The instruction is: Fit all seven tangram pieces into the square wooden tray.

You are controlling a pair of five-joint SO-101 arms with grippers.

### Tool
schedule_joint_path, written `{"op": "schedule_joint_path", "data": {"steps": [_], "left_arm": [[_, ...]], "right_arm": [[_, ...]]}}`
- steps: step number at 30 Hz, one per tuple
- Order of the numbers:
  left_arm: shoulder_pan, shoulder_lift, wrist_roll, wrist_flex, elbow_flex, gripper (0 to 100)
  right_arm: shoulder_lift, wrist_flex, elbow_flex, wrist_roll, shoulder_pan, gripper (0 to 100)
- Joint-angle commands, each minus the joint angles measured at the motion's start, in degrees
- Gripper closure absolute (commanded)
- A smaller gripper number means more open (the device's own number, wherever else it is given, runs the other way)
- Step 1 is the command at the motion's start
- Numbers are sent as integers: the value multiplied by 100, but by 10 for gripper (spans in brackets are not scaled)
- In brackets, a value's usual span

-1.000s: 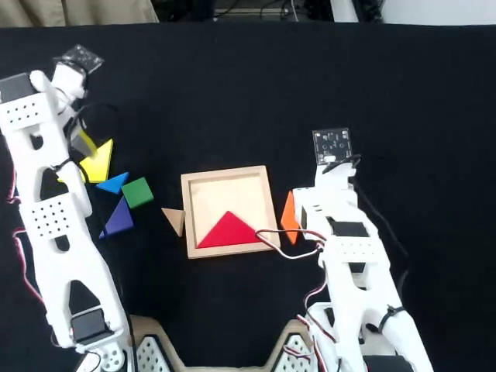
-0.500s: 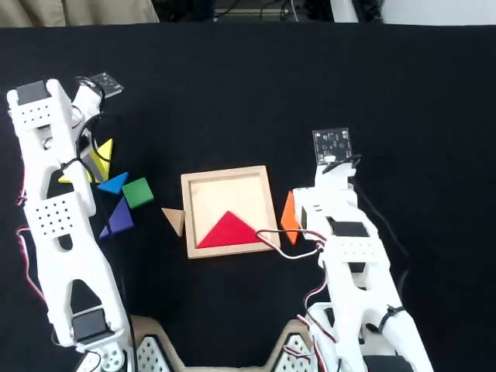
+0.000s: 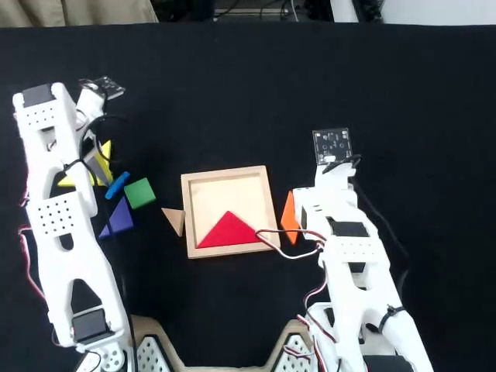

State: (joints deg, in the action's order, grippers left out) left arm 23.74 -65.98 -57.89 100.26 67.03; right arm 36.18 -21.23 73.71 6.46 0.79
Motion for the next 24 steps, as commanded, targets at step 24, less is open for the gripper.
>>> {"op": "schedule_joint_path", "data": {"steps": [24], "left_arm": [[347,-853,2303,-378,444,713]], "right_arm": [[119,123,-84,0,-105,984]]}}
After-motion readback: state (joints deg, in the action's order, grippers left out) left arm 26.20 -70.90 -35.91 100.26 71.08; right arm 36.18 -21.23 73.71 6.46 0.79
